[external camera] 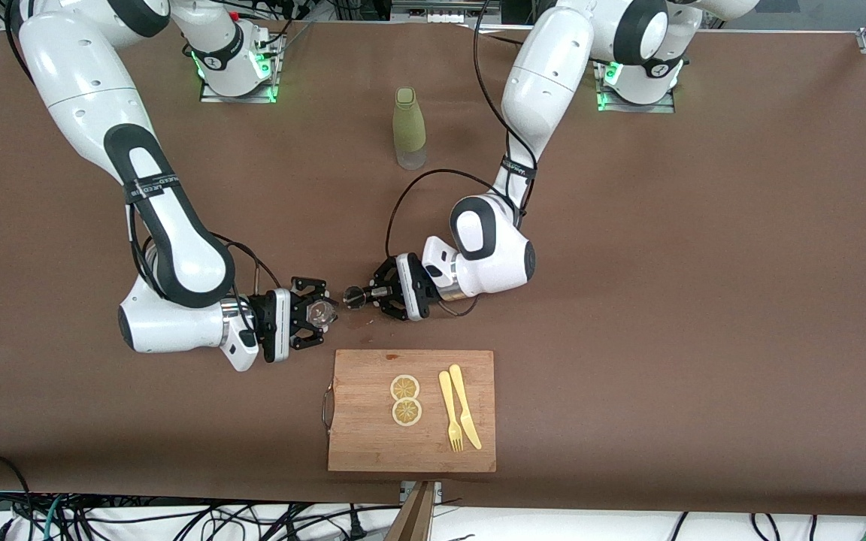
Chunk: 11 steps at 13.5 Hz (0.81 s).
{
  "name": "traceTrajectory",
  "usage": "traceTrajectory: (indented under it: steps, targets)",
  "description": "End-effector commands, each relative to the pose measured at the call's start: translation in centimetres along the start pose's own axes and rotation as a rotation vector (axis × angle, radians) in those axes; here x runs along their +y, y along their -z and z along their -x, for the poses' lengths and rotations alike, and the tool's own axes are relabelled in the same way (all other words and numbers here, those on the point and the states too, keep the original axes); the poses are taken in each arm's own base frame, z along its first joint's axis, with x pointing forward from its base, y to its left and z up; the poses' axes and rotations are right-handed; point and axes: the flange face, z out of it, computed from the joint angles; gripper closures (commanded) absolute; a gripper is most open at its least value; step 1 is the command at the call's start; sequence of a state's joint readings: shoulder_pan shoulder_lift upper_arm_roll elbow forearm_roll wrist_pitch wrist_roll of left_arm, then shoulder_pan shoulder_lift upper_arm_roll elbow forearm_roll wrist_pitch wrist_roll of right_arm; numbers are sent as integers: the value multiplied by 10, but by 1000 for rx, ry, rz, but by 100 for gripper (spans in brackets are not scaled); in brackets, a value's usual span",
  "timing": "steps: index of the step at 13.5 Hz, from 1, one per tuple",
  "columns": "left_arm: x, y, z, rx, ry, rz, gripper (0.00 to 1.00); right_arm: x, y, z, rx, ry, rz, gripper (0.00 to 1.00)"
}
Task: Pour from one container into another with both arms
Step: 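Tilt the glass with the right gripper, pouring liquid into the jigger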
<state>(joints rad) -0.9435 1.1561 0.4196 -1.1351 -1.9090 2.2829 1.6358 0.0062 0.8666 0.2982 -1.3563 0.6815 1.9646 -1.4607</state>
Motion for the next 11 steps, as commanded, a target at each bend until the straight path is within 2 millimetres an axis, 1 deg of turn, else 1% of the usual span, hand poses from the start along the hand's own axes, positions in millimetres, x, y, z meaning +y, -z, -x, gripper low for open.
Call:
traceTrajectory:
  steps: [1,3,4,5,7,11]
  targets:
    - [-3,-4,-8,37,7,-18,100,-6,8,-6,-35,-7,-25,70]
    - [-2,-5,-7,35,7,-17,100,-8,12,-8,-55,-1,-18,70]
    - [-3,-5,-7,35,8,-18,100,-10,9,-8,-75,-18,-29,70]
    - [-3,-5,-6,34,9,-19,100,-13,7,-12,-89,-23,-37,70]
    - [-3,-5,-7,35,8,-18,100,-15,10,-23,-112,-22,-24,70]
    - [-3,-5,-7,35,8,-18,100,-19,4,-29,-156,-36,-23,70]
